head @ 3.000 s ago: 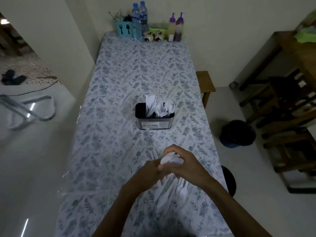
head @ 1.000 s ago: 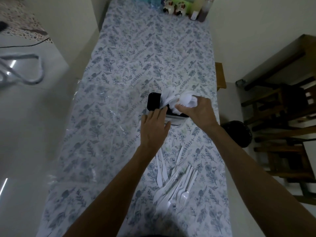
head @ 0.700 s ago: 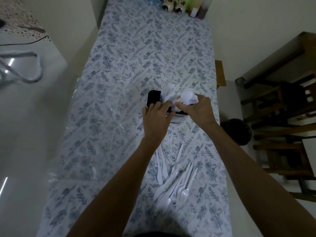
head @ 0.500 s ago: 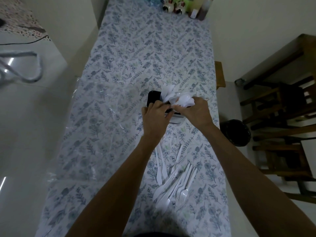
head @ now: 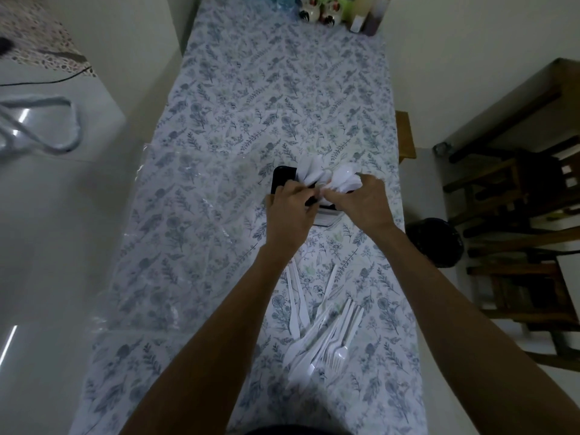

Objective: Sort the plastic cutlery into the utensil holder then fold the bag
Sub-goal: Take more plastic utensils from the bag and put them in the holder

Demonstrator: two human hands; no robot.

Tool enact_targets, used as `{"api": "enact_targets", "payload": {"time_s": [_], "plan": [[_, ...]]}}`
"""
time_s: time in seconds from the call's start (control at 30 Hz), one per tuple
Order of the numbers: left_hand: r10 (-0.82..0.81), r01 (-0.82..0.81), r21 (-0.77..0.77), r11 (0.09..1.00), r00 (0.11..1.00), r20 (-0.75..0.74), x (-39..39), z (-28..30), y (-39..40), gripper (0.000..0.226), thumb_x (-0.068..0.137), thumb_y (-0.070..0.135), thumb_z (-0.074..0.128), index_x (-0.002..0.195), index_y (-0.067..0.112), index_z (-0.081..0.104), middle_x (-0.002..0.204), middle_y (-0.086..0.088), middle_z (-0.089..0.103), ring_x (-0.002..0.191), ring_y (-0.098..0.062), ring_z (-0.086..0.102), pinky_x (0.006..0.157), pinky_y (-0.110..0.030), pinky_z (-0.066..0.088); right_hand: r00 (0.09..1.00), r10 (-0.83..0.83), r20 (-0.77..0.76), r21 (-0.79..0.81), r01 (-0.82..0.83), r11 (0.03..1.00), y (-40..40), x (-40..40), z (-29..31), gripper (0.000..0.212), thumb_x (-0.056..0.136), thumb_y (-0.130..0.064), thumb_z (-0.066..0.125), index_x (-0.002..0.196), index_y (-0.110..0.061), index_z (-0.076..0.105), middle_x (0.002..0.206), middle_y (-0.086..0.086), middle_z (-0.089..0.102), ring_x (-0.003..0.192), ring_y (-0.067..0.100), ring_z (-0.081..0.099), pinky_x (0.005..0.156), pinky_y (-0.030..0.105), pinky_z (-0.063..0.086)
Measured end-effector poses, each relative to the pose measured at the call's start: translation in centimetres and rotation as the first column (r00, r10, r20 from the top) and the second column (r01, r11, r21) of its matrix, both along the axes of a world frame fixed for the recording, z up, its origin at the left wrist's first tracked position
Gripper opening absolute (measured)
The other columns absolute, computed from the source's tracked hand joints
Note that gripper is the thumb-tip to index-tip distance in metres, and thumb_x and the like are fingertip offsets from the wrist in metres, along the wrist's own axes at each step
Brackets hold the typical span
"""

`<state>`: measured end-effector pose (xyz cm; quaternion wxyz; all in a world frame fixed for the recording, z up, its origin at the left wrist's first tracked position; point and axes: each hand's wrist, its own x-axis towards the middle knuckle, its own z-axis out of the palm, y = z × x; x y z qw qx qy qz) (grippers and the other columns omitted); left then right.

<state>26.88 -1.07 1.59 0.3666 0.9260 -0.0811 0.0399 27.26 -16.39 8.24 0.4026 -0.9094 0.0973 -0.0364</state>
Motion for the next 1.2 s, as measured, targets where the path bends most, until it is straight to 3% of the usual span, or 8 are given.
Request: {"api": "enact_targets", "payload": {"time_s": [0.1,0.2,0.37,0.47,0.63,0.9,1.03,1.2], "plan": [[-0.029,0.030,0.043,0.999,0.999,-0.023,0.3,-0.1,0.5,0.029,0.088,0.026,0.076,0.115,0.017,0.076,0.118,-0.003,0.061,0.108,-0.025,0.058,0.095,-0.042,0.038,1.000,0.000,0.007,-0.020,0.000,1.000,0.6,0.4,-0.1,0.036,0.070,-0.025,0.089,0.073,-0.002,0.062,0.067,0.005,0.066,0.059,0.013,0.061,0.053,0.027,0.045],[-0.042,0.044,0.049,0.998,0.998,-0.052,0.3,0.2,0.7,0.030,0.088,0.025,0.075,0.114,0.009,0.072,0.120,-0.007,0.062,0.111,-0.027,0.059,0.099,-0.045,0.040,0.998,0.019,-0.063,-0.088,-0.024,0.996,0.9,0.4,0.8,0.072,0.056,-0.050,0.094,0.105,-0.015,0.056,0.097,-0.004,0.063,0.083,0.008,0.061,0.066,0.018,0.048],[-0.038,0.039,0.016,0.999,0.999,-0.032,0.2,0.2,1.0,0.032,0.092,0.032,0.070,0.114,0.008,0.071,0.117,-0.007,0.066,0.107,-0.027,0.061,0.094,-0.044,0.038,0.973,0.196,0.120,-0.063,-0.190,0.980,1.1,-0.2,1.6,0.092,0.066,-0.047,0.090,0.143,-0.033,0.040,0.142,-0.007,0.046,0.129,0.014,0.046,0.105,0.042,0.046],[-0.048,0.047,0.025,0.999,0.998,0.030,-0.1,0.5,0.8,0.032,0.094,0.032,0.067,0.118,0.011,0.070,0.118,-0.005,0.068,0.105,-0.026,0.062,0.091,-0.045,0.040,0.929,0.297,0.222,-0.207,-0.253,0.945,2.1,-0.2,1.8,0.069,0.084,-0.046,0.076,0.144,-0.025,0.049,0.151,-0.003,0.043,0.140,0.015,0.038,0.115,0.043,0.036],[-0.059,0.053,0.059,0.997,0.993,0.099,-0.2,0.9,0.5,0.023,0.091,0.026,0.070,0.109,0.012,0.073,0.114,-0.005,0.072,0.102,-0.027,0.066,0.086,-0.046,0.044,0.860,0.287,0.423,-0.435,-0.086,0.896,3.5,1.2,1.8,0.045,0.103,-0.040,0.055,0.134,-0.008,0.060,0.147,0.007,0.053,0.138,0.023,0.047,0.113,0.039,0.040],[-0.100,0.098,0.052,0.994,0.994,0.040,-0.4,-0.1,0.6,0.032,0.082,0.014,0.081,0.112,0.005,0.072,0.113,-0.011,0.068,0.100,-0.030,0.066,0.089,-0.047,0.052,0.949,0.239,0.204,-0.649,-0.052,0.759,3.8,3.0,-0.7,0.061,0.107,-0.046,0.033,0.137,0.002,0.056,0.140,0.019,0.058,0.131,0.033,0.055,0.109,0.046,0.046],[-0.109,0.109,-0.010,0.994,0.994,0.025,-0.7,-0.2,1.0,0.042,0.076,0.004,0.082,0.116,-0.001,0.069,0.116,-0.016,0.067,0.096,-0.034,0.068,0.085,-0.050,0.055,0.930,0.318,0.186,-0.701,-0.101,0.706,3.1,2.6,-1.9,0.051,0.106,-0.029,0.033,0.136,0.007,0.055,0.141,0.024,0.057,0.131,0.034,0.057,0.104,0.045,0.052],[-0.122,0.122,-0.015,0.992,0.992,0.025,-1.0,-0.2,1.2,0.046,0.077,0.005,0.082,0.120,-0.002,0.068,0.118,-0.016,0.065,0.100,-0.034,0.068,0.086,-0.051,0.056,0.963,0.209,0.169,-0.635,-0.056,0.770,2.6,1.5,0.1,0.065,0.106,-0.049,0.022,0.147,-0.005,0.047,0.155,0.015,0.044,0.145,0.033,0.039,0.118,0.056,0.032]]}}
